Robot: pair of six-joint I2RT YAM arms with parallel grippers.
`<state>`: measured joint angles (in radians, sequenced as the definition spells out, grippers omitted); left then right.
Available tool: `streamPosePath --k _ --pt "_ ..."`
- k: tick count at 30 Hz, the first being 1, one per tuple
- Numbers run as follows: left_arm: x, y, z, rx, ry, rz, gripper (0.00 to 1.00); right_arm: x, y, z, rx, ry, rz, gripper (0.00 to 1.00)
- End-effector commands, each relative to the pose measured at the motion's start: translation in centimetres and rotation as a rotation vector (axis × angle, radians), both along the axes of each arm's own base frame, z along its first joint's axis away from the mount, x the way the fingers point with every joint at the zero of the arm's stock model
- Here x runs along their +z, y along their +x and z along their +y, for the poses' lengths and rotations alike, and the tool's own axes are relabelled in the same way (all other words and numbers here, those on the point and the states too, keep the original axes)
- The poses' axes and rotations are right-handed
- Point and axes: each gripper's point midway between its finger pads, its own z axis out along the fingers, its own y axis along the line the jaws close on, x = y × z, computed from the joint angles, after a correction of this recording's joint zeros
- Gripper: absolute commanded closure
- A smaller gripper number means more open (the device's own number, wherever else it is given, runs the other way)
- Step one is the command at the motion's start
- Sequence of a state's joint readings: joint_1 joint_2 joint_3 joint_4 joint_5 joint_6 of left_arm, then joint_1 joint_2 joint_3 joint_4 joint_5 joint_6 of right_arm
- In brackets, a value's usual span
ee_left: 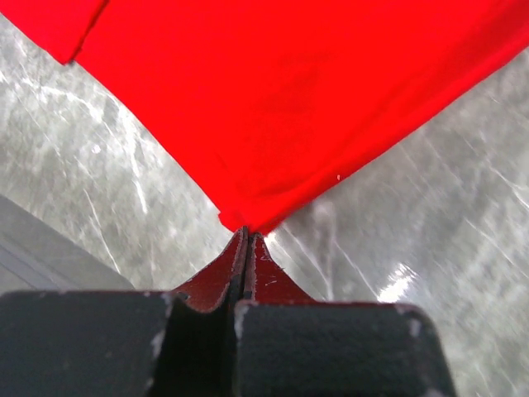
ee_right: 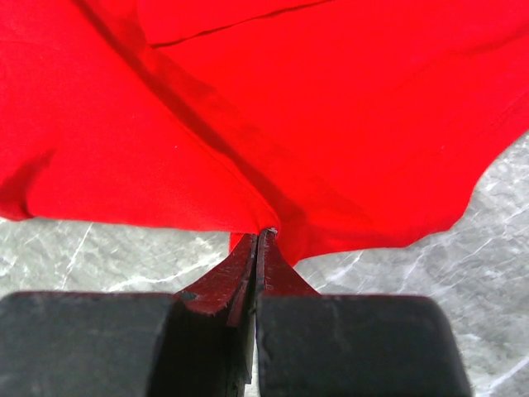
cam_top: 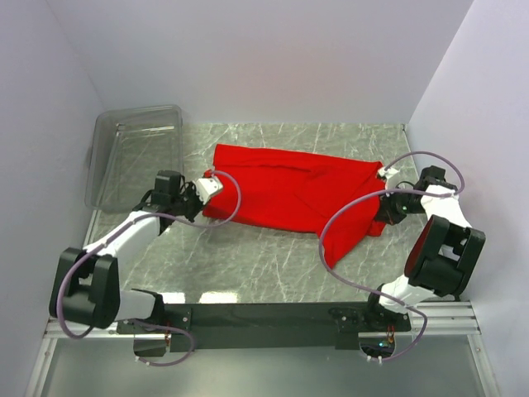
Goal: Fold and stack the t-shirts
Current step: Fold the T-shirt at the center of the board.
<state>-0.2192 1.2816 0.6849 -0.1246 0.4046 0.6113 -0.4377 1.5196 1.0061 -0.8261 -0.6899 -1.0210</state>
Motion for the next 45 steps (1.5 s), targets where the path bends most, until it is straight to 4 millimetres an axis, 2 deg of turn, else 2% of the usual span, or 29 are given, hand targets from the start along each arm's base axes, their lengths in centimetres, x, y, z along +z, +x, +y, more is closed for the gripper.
streamPosePath --k 1,8,20,25,30,45 --pt "2.3 2.7 -1.0 0.001 -0.05 -0.059 1.0 0.9 2.2 -1.6 -0.046 -0.033 -0.049 1.0" --pt "0.1 4.5 -0.7 0.039 -0.017 0.012 0.99 0.0 2.8 -1.9 -0.073 -0.019 -0.023 1.0" --pt "-0.4 6.7 0.2 0.123 0.022 0.023 0.99 -0.9 3.7 -1.6 -0.113 0.032 0.009 1.0" --pt "-1.6 7.1 0.1 0.117 0.039 0.069 0.99 -1.0 4.0 -1.6 -0.125 0.039 0.009 1.0" --pt "-1.7 7.6 0.1 0.122 0.047 0.076 0.99 -1.0 4.6 -1.7 -0.138 0.042 0.003 1.0" --pt "-2.5 8.0 -0.1 0.139 0.047 0.103 0.99 -1.4 4.9 -1.7 -0.158 0.043 0.01 1.0"
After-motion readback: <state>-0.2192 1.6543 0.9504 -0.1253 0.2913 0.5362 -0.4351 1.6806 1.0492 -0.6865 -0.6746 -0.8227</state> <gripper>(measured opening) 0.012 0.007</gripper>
